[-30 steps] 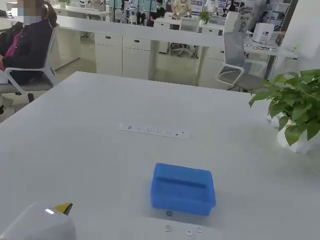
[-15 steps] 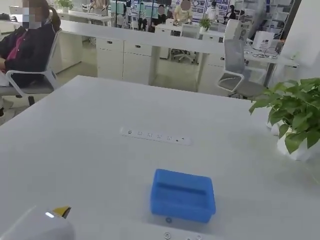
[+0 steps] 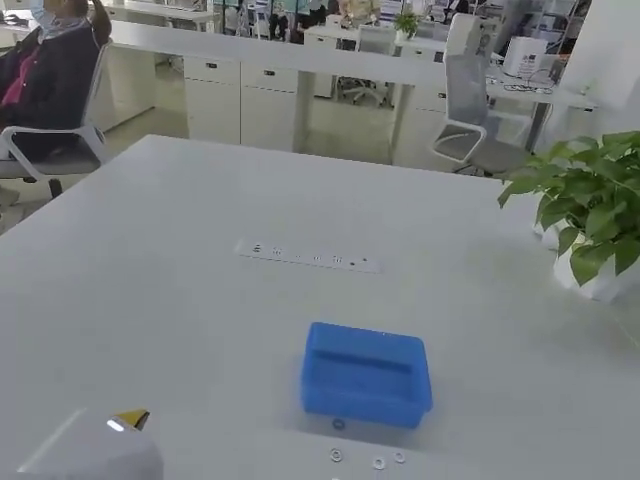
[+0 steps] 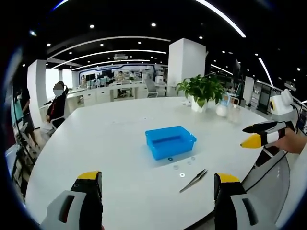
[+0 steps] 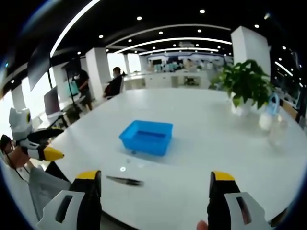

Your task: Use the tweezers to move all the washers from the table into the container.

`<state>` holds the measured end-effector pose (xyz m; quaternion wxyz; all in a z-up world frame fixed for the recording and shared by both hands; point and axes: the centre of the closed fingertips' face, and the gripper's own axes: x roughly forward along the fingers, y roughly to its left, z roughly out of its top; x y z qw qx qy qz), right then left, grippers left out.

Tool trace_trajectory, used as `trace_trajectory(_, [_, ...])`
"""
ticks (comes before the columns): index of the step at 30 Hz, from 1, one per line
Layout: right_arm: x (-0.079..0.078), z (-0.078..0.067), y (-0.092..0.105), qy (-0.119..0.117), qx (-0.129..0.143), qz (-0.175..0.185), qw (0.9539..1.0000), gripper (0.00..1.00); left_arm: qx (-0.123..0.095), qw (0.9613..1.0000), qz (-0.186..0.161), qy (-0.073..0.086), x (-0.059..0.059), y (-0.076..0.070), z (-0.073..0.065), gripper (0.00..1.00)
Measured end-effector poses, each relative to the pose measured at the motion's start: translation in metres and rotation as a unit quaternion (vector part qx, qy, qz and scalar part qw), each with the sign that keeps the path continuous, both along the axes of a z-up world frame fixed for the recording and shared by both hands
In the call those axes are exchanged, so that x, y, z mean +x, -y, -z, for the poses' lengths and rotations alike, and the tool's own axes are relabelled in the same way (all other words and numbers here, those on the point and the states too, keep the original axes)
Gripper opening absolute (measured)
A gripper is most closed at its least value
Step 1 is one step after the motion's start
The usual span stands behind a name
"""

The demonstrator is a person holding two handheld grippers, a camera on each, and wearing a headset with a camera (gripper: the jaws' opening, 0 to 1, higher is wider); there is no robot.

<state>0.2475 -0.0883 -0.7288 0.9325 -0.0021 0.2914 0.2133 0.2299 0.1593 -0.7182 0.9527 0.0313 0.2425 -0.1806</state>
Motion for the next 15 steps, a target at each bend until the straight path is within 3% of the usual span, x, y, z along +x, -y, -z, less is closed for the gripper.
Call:
trace_trajectory(10, [0.003, 0.001, -0.003, -0.006, 0.004, -0.004, 1.0, 0.92, 0.001, 0.9999, 0.011, -0.007, 0.006, 0.005, 0.009, 0.99])
trace_trajectory(13, [0.002, 0.002, -0.006, -0.007, 0.005, -0.006, 0.9999, 0.91, 0.004, 0.9976, 0.054, -0.043, 0.002, 0.013, 0.027, 0.78])
trace_trajectory(15, [0.002, 0.004, -0.007, -0.01, 0.004, -0.008, 0.9999, 0.91, 0.013, 0.9957, 0.075, -0.053, 0.003, 0.017, 0.034, 0.68])
